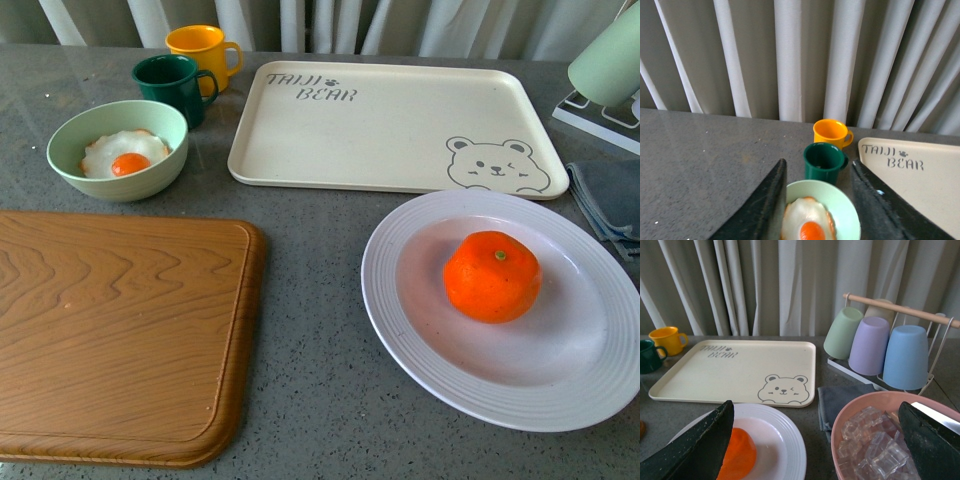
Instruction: Place orange and plate with both arms
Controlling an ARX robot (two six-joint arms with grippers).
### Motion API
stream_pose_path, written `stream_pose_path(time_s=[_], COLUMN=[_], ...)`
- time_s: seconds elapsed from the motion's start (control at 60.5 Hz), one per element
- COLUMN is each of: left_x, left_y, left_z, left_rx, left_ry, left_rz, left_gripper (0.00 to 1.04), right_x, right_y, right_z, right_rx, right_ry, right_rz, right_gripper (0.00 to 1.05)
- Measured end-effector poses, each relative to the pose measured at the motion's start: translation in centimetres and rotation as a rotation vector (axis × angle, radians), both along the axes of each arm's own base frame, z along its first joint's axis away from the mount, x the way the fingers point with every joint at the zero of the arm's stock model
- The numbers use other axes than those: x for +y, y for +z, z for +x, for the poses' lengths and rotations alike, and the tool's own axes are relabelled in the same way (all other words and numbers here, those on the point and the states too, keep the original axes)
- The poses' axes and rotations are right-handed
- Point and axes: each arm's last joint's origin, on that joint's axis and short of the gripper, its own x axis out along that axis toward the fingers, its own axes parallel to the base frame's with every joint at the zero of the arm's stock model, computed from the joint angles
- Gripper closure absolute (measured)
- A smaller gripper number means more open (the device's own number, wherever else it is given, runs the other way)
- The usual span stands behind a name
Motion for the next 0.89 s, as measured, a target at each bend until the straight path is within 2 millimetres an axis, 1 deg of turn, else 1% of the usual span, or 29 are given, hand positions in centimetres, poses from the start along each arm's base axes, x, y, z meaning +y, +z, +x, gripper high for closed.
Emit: stream_pose_path(time_s=[0.083, 0.099, 0.182, 0.198, 0.314, 0.363, 0.43, 0.562, 0.611, 0.677, 0.892], left_x=[1.1, 1.2, 2.1, 2.1, 3.3, 3.6, 4.0, 4.4, 4.9, 5.4, 5.5], left_y=[-0.8, -0.8, -1.1, -1.1, -1.5, -2.0, -2.7, -2.6, -2.5, -2.5, -2.4], left_z=[-1.8, -2.0, -3.7, -3.8, -6.1, -6.9, -8.0, -9.2, -9.6, -10.2, -11.8], left_rx=[0.02, 0.021, 0.021, 0.02, 0.018, 0.004, 0.028, 0.022, 0.02, 0.023, 0.02], left_ry=[0.006, 0.004, -0.003, -0.003, 0.006, 0.006, 0.004, 0.0, -0.018, 0.005, 0.004], left_rz=[0.023, 0.025, 0.032, 0.032, 0.035, 0.034, 0.038, 0.039, 0.038, 0.038, 0.038], left_gripper=[0.83, 0.84, 1.02, 1.03, 1.03, 1.03, 1.03, 1.03, 1.03, 1.03, 1.03], right_x=[0.0, 0.0, 0.0, 0.0, 0.0, 0.0, 0.0, 0.0, 0.0, 0.0, 0.0], right_y=[0.0, 0.0, 0.0, 0.0, 0.0, 0.0, 0.0, 0.0, 0.0, 0.0, 0.0], right_z=[0.0, 0.0, 0.0, 0.0, 0.0, 0.0, 0.0, 0.0, 0.0, 0.0, 0.0], right_rx=[0.0, 0.0, 0.0, 0.0, 0.0, 0.0, 0.0, 0.0, 0.0, 0.0, 0.0], right_ry=[0.0, 0.0, 0.0, 0.0, 0.0, 0.0, 0.0, 0.0, 0.0, 0.0, 0.0], right_rz=[0.0, 0.0, 0.0, 0.0, 0.0, 0.0, 0.0, 0.0, 0.0, 0.0, 0.0], right_gripper=[0.09, 0.09, 0.09, 0.09, 0.09, 0.09, 0.09, 0.09, 0.09, 0.09, 0.09])
